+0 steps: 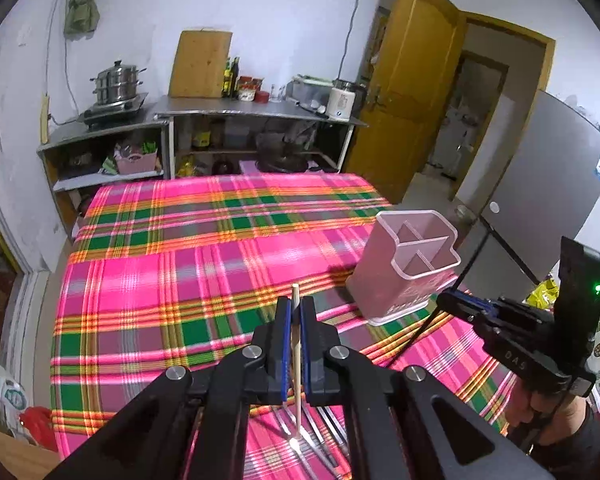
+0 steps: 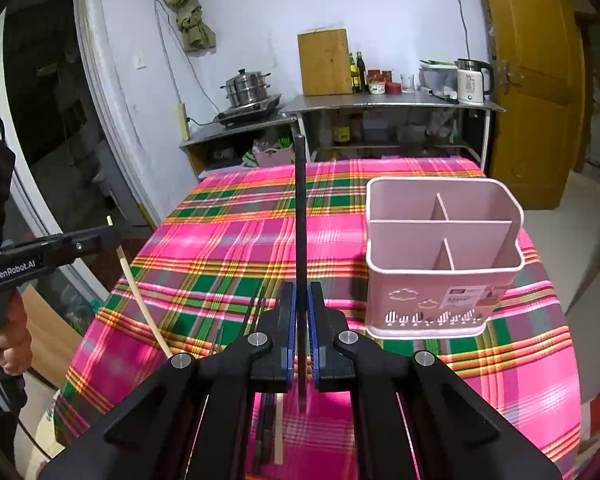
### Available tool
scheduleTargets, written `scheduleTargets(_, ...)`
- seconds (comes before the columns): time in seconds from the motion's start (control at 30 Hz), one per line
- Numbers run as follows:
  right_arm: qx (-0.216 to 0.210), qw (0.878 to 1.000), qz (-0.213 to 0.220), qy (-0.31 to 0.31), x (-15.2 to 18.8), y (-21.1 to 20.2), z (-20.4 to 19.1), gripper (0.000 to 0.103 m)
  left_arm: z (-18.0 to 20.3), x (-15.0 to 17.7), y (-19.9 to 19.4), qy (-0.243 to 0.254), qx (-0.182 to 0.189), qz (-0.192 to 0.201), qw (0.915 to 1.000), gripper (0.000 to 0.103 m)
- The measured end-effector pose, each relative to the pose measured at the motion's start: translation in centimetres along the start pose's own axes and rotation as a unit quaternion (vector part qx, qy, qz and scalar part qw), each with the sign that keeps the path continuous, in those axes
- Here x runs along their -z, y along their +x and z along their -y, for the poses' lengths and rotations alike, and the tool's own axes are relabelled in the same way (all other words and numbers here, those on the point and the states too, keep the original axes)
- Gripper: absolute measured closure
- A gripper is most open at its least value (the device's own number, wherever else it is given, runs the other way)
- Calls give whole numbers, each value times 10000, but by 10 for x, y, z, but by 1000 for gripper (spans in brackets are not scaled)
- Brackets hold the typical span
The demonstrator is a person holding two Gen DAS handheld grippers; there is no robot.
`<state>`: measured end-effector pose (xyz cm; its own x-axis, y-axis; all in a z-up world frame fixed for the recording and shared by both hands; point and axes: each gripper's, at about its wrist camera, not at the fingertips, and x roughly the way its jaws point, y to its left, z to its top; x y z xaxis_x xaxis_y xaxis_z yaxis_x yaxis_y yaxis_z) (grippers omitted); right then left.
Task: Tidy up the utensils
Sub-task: 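Lift both held chopsticks and carry them toward the pink caddy, then lower both chopsticks into the pink caddy and open both tools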
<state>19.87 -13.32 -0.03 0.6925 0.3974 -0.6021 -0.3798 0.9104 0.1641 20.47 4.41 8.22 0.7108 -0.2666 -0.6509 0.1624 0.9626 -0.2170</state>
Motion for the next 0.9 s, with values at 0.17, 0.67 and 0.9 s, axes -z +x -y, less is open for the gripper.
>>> scheduleTargets(0.17,43,9998,192,66,-13,-17,11,97,26,-25,-3,121,235,144,9995,99)
scheduleTargets(0.67,414,9957,785,280,-69,-60,60,97,100,-102,29,318,896,423,9946,99)
scheduleTargets(0.9,446,9923,1065,437,-94,-65,76,97,110,-134,45,227,974,634,9930,99)
